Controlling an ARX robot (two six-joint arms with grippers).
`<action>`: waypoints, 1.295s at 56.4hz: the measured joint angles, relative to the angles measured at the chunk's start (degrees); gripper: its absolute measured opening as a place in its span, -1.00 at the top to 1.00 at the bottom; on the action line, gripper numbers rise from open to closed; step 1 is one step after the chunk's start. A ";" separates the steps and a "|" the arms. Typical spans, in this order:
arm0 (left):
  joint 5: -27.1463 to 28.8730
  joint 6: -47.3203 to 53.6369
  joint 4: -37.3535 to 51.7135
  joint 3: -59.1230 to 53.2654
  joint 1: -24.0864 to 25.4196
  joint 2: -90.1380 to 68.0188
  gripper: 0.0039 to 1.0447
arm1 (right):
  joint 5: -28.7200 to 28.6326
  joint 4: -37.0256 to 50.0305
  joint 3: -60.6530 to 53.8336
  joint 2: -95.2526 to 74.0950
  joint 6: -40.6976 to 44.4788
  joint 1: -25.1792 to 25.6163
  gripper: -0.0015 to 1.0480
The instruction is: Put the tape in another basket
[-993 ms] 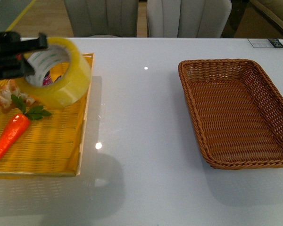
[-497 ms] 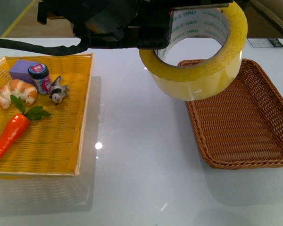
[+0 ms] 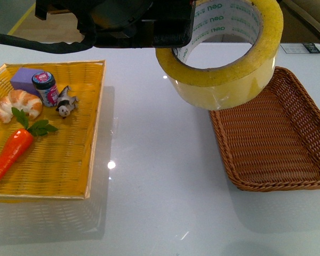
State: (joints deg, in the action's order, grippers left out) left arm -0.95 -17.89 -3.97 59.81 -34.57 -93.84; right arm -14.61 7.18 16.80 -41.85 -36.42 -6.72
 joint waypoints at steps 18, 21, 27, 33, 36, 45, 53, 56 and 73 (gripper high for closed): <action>-0.76 0.07 -0.90 0.39 0.02 0.00 0.72 | -2.99 23.69 -0.68 -21.77 -8.04 -8.00 -0.83; -0.76 0.07 -0.96 0.42 0.09 0.00 0.72 | -3.26 25.68 -0.31 -23.78 -8.63 -8.46 -0.83; -1.01 0.09 -1.33 0.57 0.13 0.00 0.72 | -3.69 28.61 1.25 -27.61 -9.29 -9.33 -0.83; -1.40 0.07 -1.68 0.59 0.20 0.00 0.72 | -5.46 33.94 3.04 -31.82 -11.65 -9.90 -0.83; -1.42 0.07 -1.75 0.59 0.24 0.00 0.72 | -5.86 36.04 4.11 -33.51 -12.66 -10.58 -0.83; -1.95 0.07 -1.79 0.59 0.24 0.00 0.72 | -5.11 36.74 6.51 -37.27 -13.90 -11.76 -0.82; -2.05 0.04 -1.88 0.59 0.46 0.07 0.72 | -4.48 37.09 7.06 -38.62 -14.91 -12.17 -0.24; -2.05 0.00 -1.92 0.59 0.50 0.22 0.72 | -4.31 37.20 7.06 -38.97 -15.10 -12.15 -0.02; -2.27 -0.04 -2.05 0.59 0.72 0.33 0.73 | -4.46 37.35 7.06 -39.01 -15.43 -12.15 0.08</action>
State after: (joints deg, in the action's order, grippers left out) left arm -3.22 -17.93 -6.02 60.40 -33.85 -93.51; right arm -19.07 44.53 23.86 -80.86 -51.86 -18.87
